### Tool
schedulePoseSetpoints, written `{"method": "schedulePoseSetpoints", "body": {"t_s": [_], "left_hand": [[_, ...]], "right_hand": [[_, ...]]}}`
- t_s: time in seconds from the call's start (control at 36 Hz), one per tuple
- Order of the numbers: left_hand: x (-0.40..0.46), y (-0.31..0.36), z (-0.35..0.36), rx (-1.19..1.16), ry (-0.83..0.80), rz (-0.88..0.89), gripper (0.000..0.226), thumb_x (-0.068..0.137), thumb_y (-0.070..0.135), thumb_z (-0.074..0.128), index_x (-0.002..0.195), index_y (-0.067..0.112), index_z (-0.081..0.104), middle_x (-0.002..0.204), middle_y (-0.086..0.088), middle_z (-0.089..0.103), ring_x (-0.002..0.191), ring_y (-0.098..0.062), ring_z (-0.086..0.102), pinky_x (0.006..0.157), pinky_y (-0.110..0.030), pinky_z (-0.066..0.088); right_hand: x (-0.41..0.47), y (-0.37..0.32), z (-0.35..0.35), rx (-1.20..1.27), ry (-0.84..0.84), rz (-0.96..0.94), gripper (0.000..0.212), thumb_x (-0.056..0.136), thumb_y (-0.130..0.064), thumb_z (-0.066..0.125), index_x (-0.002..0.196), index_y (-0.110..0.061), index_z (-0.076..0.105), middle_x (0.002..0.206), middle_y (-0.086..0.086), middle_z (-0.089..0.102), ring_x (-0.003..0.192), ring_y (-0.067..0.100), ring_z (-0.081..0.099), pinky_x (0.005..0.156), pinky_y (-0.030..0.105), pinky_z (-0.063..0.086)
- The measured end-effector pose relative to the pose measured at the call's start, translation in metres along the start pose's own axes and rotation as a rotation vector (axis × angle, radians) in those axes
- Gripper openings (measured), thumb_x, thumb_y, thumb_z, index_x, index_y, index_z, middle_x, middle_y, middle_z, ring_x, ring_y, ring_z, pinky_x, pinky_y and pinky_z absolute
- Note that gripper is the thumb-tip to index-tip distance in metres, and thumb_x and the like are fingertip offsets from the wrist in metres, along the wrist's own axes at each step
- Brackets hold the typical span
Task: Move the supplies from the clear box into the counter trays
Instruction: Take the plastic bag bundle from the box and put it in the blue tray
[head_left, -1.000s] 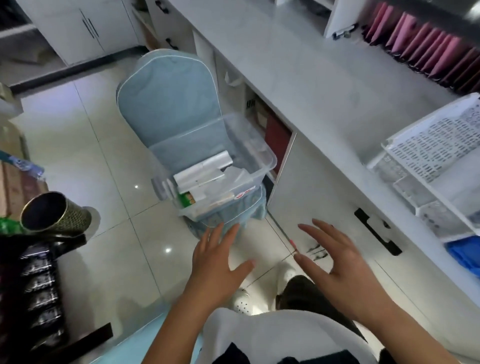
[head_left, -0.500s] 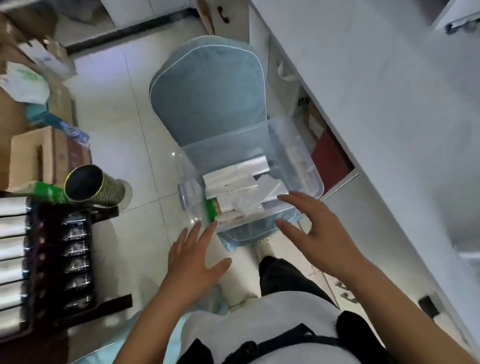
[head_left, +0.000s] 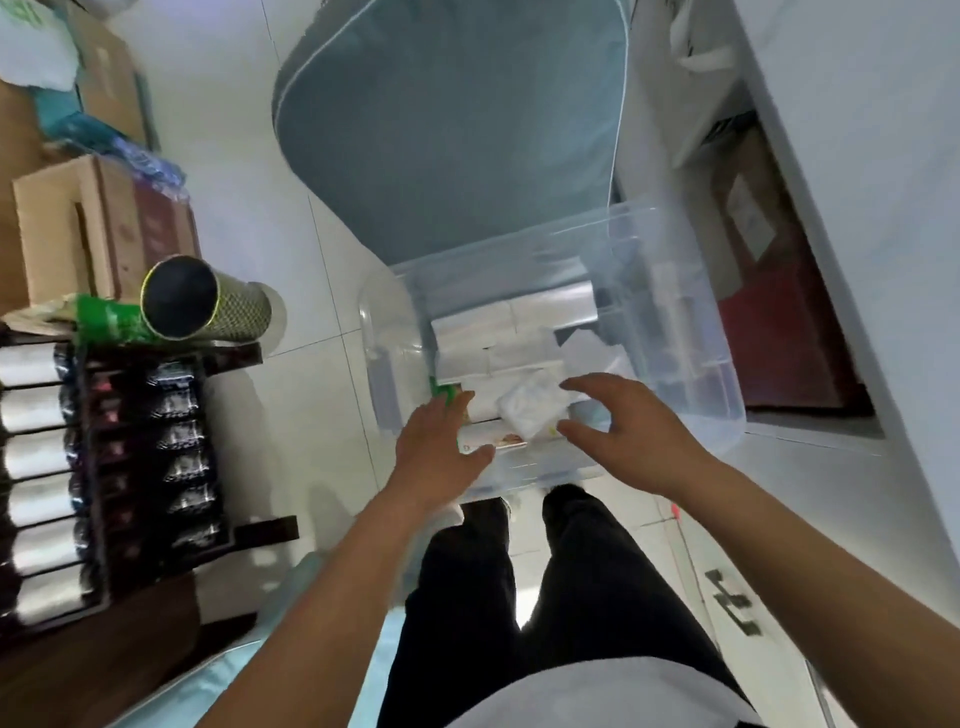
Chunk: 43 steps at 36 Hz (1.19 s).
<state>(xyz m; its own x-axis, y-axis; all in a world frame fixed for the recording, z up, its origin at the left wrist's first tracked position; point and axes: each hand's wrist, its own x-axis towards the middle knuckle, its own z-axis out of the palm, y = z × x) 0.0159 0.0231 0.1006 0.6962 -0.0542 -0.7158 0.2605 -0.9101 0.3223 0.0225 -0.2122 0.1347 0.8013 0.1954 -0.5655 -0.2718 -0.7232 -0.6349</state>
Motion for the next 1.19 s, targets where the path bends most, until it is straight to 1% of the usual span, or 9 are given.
{"method": "schedulePoseSetpoints", "body": {"t_s": [0.14,0.31,0.42,0.5,0.61,0.75,0.94,1.03,1.19], "left_hand": [[0.101,-0.014,0.029,0.056,-0.049,-0.033,0.074,0.089,0.034,0.064,0.153,0.022,0.03,0.159,-0.007,0.032,0.144,-0.027,0.032,0.116,-0.041,0.03],[0.196,-0.027,0.061,0.306,-0.063,0.09,0.067,0.085,0.018,0.063,0.148,0.02,0.038,0.147,-0.008,0.046,0.131,-0.03,0.045,0.108,-0.042,0.038],[0.231,-0.03,0.079,0.438,-0.081,0.159,0.055,0.089,0.012,0.057,0.141,0.021,0.045,0.135,-0.008,0.052,0.12,-0.031,0.051,0.101,-0.045,0.043],[0.249,-0.027,0.081,0.412,-0.019,0.211,0.041,0.09,0.008,0.053,0.13,0.019,0.054,0.124,-0.009,0.056,0.112,-0.03,0.054,0.09,-0.044,0.048],[0.257,-0.025,0.078,0.439,0.046,0.325,0.039,0.092,0.0,0.043,0.125,0.015,0.056,0.116,-0.011,0.057,0.104,-0.03,0.057,0.077,-0.04,0.045],[0.259,-0.031,0.06,0.34,0.112,0.305,0.043,0.088,-0.008,0.043,0.123,0.013,0.06,0.11,-0.013,0.058,0.099,-0.033,0.059,0.078,-0.043,0.048],[0.227,-0.03,0.039,0.141,0.273,0.298,0.041,0.09,-0.004,0.047,0.123,0.016,0.063,0.106,-0.01,0.061,0.091,-0.031,0.062,0.067,-0.036,0.046],[0.203,-0.029,0.034,0.025,0.366,0.273,0.035,0.093,0.003,0.051,0.121,0.019,0.063,0.101,-0.005,0.059,0.088,-0.024,0.059,0.068,-0.029,0.036],[0.159,-0.03,0.036,-0.376,0.434,0.124,0.03,0.087,0.0,0.061,0.116,0.008,0.067,0.102,-0.008,0.067,0.088,-0.018,0.061,0.082,-0.027,0.048]], "right_hand": [[0.052,0.024,0.018,-0.13,-0.214,0.164,0.059,0.09,-0.049,0.061,0.144,-0.03,0.045,0.147,-0.001,0.049,0.135,0.021,0.043,0.109,0.037,0.035],[0.087,0.043,0.047,-0.009,-0.06,0.213,0.052,0.091,-0.041,0.062,0.141,-0.031,0.049,0.137,0.001,0.058,0.12,0.02,0.054,0.09,0.027,0.036],[0.089,0.064,0.071,0.019,-0.107,0.296,0.054,0.091,-0.045,0.061,0.141,-0.033,0.048,0.145,-0.003,0.052,0.132,0.017,0.047,0.099,0.026,0.033],[0.091,0.077,0.083,0.006,-0.179,0.354,0.057,0.091,-0.047,0.061,0.144,-0.031,0.046,0.149,-0.004,0.048,0.136,0.018,0.043,0.11,0.034,0.033],[0.105,0.087,0.085,-0.1,-0.229,0.373,0.06,0.089,-0.046,0.064,0.143,-0.029,0.046,0.149,0.0,0.049,0.135,0.024,0.045,0.111,0.044,0.035],[0.145,0.106,0.086,-0.415,-0.251,0.28,0.067,0.087,-0.039,0.065,0.147,-0.029,0.038,0.147,0.005,0.048,0.132,0.031,0.045,0.106,0.049,0.038],[0.19,0.146,0.104,-0.847,-0.337,-0.071,0.079,0.09,-0.021,0.061,0.155,-0.023,0.017,0.159,0.011,0.024,0.145,0.034,0.024,0.116,0.055,0.018],[0.206,0.157,0.106,-0.98,-0.344,-0.213,0.077,0.089,-0.018,0.06,0.154,-0.017,0.019,0.156,0.013,0.03,0.14,0.033,0.031,0.115,0.054,0.02],[0.214,0.169,0.114,-1.088,-0.307,-0.33,0.074,0.09,-0.03,0.059,0.153,-0.013,0.023,0.153,0.013,0.037,0.136,0.035,0.038,0.113,0.055,0.023]]}}
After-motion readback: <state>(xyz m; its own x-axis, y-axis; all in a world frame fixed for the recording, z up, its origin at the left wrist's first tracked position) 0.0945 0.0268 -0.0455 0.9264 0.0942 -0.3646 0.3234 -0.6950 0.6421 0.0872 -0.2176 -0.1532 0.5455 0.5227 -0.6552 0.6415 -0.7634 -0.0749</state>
